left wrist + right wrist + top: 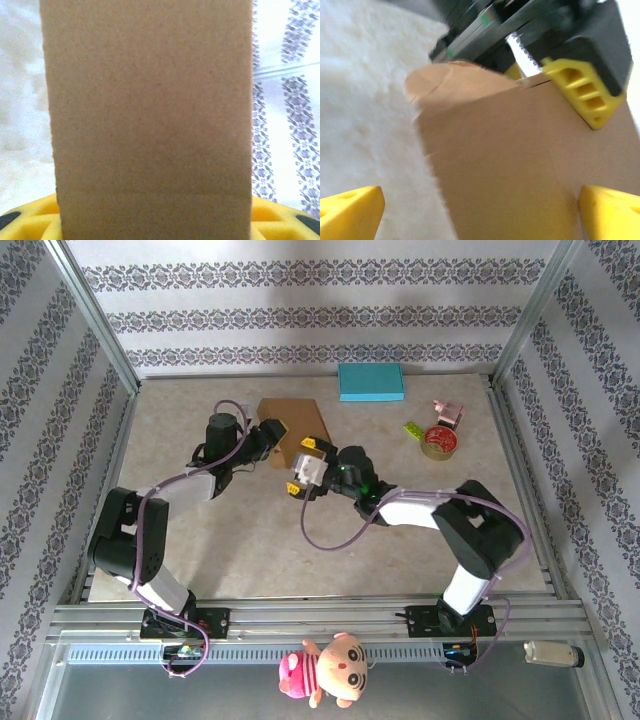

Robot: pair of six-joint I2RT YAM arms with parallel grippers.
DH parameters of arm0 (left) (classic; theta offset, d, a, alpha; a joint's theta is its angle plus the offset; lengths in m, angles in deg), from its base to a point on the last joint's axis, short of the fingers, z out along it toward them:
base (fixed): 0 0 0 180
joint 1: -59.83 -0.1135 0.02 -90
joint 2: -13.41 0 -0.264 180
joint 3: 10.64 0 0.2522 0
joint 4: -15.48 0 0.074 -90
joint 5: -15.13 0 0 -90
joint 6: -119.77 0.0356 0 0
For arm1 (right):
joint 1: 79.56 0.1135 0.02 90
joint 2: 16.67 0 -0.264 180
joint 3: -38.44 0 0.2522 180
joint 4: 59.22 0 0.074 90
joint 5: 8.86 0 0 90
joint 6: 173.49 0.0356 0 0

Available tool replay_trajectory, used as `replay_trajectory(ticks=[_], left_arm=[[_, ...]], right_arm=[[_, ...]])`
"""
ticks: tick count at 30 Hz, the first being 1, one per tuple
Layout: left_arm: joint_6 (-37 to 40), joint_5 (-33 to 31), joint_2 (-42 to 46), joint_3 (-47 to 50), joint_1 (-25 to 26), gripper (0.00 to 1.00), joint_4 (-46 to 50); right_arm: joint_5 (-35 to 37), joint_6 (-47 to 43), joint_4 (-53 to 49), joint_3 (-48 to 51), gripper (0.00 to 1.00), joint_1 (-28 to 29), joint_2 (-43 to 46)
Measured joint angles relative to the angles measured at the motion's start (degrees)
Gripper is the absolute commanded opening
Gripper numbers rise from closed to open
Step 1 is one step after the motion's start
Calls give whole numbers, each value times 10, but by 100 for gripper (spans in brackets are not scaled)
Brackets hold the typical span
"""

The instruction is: Fold the paper box

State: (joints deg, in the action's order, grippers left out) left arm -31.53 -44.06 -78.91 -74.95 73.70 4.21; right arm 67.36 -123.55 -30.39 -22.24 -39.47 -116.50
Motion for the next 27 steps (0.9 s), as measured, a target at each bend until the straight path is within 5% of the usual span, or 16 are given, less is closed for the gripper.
replay_trajectory(ticks=[10, 20, 27], left_arm=[[2, -5, 26, 3, -9, 42, 62], [-24, -10, 36, 3, -9, 51, 62], [-24, -6, 46, 3, -10, 71, 66]], right_arm=[[183, -245, 157, -70, 94, 29, -155], [250, -296, 199, -84, 51, 29, -170], [249, -275, 184, -59, 42, 29, -134]])
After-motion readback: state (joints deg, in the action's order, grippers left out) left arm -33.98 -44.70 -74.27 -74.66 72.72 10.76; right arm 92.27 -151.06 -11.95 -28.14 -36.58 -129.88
